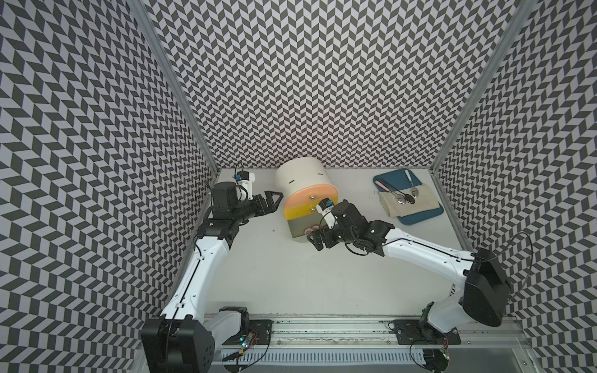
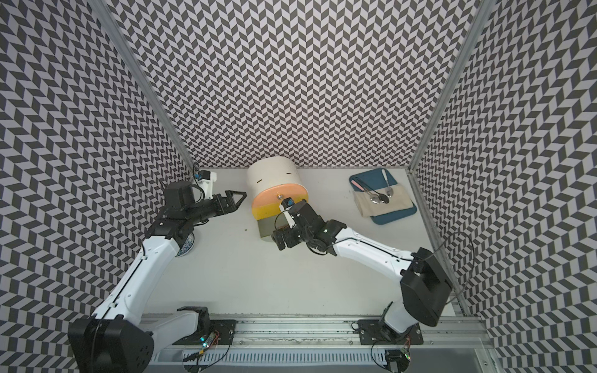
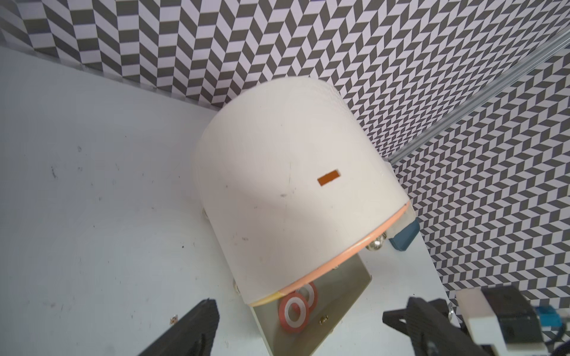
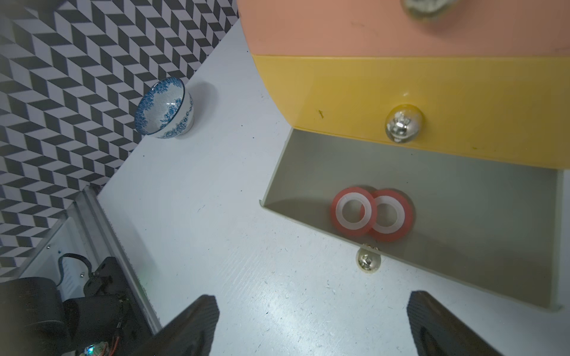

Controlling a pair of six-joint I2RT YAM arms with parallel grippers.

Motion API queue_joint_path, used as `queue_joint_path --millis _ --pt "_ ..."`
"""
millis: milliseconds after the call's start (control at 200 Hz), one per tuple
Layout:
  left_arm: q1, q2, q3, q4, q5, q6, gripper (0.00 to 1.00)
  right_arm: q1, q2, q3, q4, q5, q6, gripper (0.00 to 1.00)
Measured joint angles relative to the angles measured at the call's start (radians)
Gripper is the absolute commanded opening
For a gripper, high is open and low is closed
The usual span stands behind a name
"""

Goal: Place the transparent tape into the drawer according to color
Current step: Place the tape in the drawer, then close the drawer in the storage box.

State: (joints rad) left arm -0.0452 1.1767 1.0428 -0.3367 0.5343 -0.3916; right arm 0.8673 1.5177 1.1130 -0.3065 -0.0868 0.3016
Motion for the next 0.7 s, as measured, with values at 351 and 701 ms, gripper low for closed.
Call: queue_joint_path --millis 351,701 --pt "-0.099 0.2 0.193 -0.001 -0.1 -0.001 0.96 0.001 -0.055 -0.217 0.167 -0.014 0.076 1.0" --pt "-0.178 0.328 0.313 -0.052 -0.201 0.015 0.91 0.014 -0.055 -0.282 0.29 0.028 0.119 0.82"
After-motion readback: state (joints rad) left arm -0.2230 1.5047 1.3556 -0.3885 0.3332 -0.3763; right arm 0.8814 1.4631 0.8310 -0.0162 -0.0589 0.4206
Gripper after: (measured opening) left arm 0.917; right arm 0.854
